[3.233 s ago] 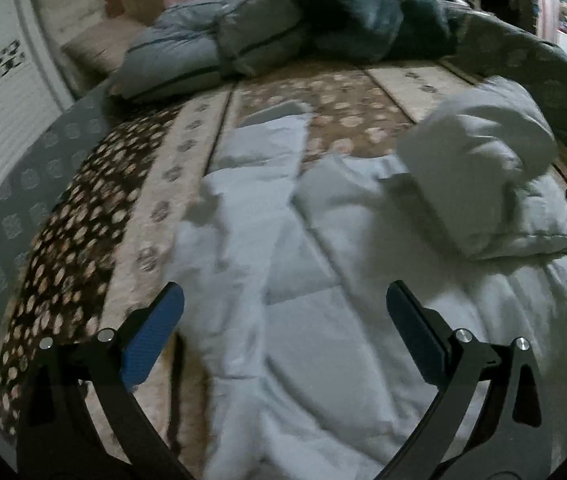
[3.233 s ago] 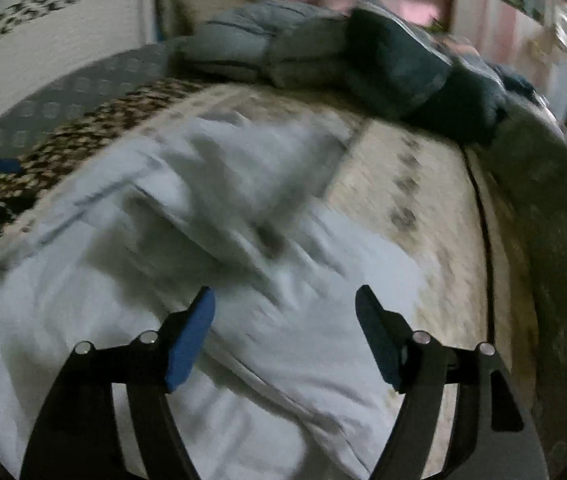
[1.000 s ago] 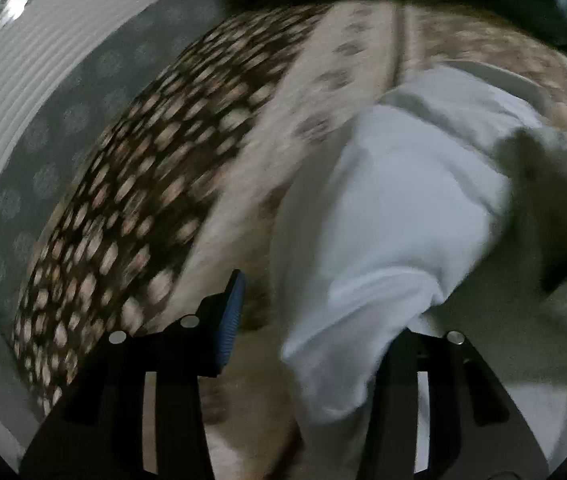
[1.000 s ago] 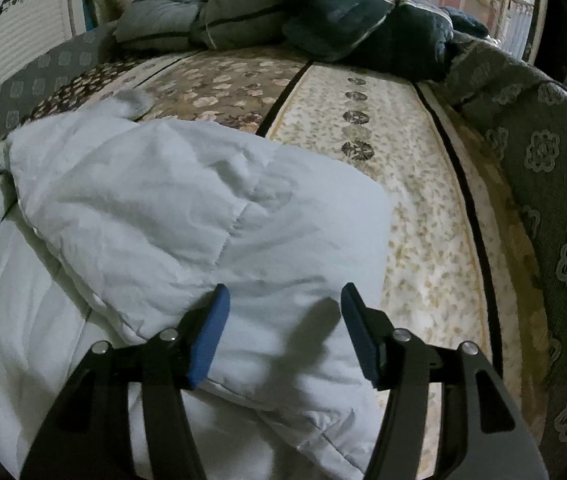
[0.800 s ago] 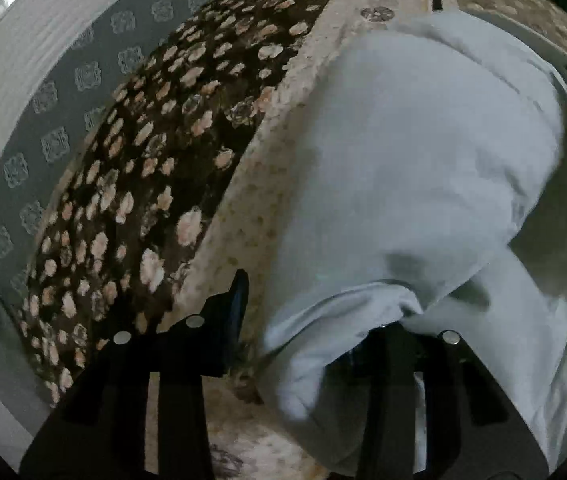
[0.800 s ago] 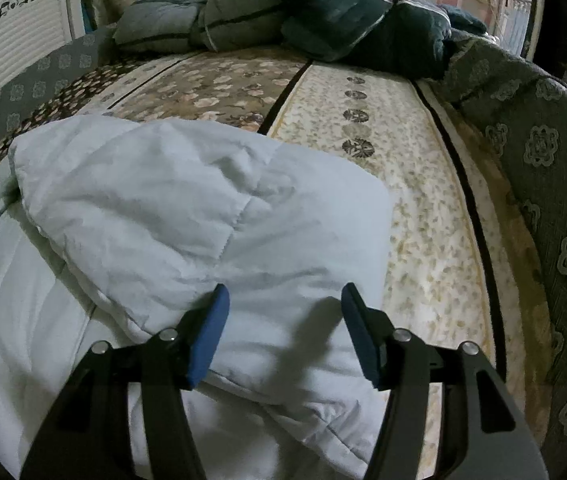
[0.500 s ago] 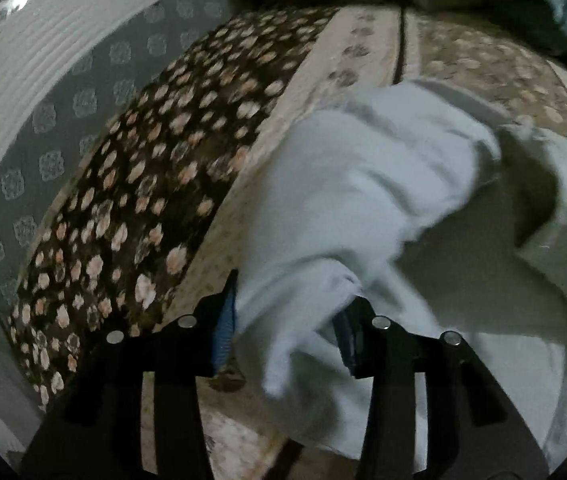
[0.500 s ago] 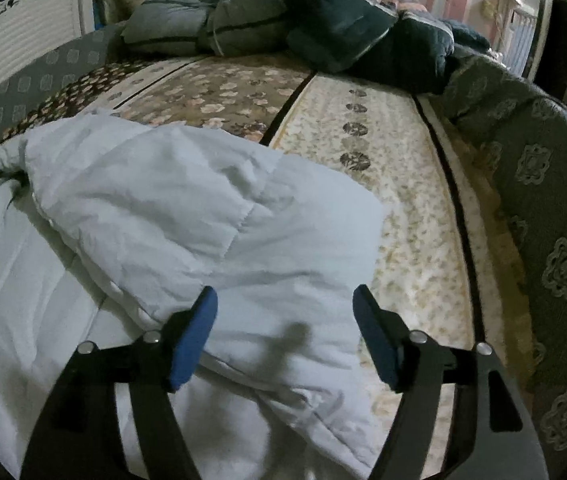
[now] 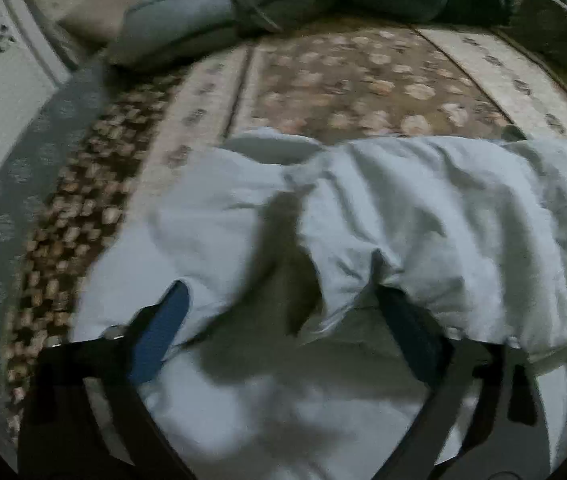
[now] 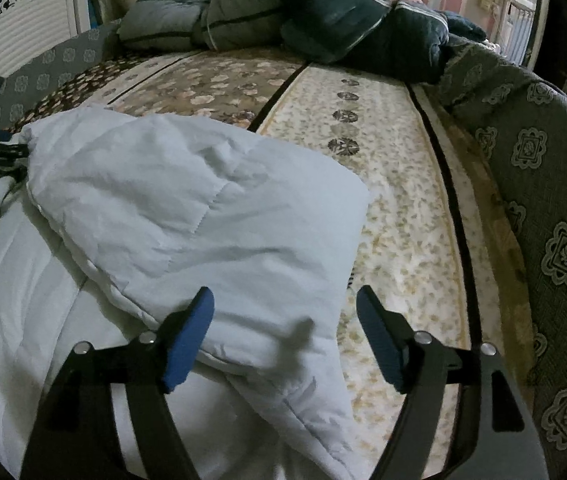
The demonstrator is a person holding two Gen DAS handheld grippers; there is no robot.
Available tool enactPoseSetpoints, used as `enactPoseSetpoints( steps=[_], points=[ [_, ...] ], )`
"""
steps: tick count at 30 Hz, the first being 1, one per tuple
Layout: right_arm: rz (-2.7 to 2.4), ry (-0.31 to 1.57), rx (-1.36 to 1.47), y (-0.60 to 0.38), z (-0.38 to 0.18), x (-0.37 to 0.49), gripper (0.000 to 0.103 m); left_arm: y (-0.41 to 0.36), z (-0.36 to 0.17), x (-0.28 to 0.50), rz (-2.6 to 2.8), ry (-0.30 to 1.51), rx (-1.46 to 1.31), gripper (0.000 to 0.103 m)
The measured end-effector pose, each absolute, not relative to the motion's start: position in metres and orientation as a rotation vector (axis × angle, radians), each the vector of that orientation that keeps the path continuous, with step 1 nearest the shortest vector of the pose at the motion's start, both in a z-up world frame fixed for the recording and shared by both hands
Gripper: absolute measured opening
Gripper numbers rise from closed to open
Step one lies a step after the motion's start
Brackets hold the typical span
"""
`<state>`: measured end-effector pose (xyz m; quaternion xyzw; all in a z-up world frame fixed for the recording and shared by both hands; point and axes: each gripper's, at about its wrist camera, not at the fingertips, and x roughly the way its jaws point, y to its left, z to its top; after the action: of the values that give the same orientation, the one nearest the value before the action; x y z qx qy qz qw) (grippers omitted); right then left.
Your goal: Fold large clothes
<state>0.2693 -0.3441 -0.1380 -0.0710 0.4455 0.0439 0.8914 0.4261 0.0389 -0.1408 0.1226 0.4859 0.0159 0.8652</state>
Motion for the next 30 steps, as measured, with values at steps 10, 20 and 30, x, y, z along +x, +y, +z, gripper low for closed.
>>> enactPoseSetpoints(
  steps=[10, 20, 30],
  points=[
    [0.094, 0.917, -0.114, -0.347, -0.137, 0.257, 0.075, 0.028, -0.144, 0.352, -0.140, 1.097, 0.173, 0.003],
    [0.090, 0.903, -0.098, -0.350, -0.125, 0.245, 0.075, 0.060, -0.146, 0.309, -0.107, 1.169, 0.069, 0.006],
    [0.089, 0.918, -0.030, -0.342, -0.119, 0.243, 0.075, 0.055, -0.114, 0.272, 0.063, 0.990, 0.154, 0.070]
  ],
)
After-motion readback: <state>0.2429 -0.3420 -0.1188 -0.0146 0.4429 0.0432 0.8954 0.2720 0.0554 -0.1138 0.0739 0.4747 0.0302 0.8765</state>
